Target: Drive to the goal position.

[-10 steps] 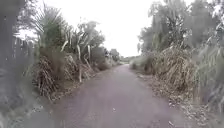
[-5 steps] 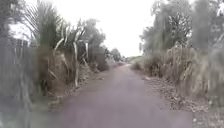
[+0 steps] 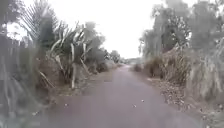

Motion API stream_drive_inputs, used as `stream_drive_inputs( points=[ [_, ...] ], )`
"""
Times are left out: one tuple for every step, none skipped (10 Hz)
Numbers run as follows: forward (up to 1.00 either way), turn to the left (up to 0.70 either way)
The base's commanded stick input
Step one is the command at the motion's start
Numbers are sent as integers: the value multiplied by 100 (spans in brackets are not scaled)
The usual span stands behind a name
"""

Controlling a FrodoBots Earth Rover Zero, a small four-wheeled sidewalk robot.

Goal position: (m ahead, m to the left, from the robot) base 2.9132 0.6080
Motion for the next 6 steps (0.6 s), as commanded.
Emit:
stream_drive_inputs(
  points=[
    [100,0],
    [100,0],
    [100,0],
    [100,0],
    [100,0],
    [100,0]
  ],
)
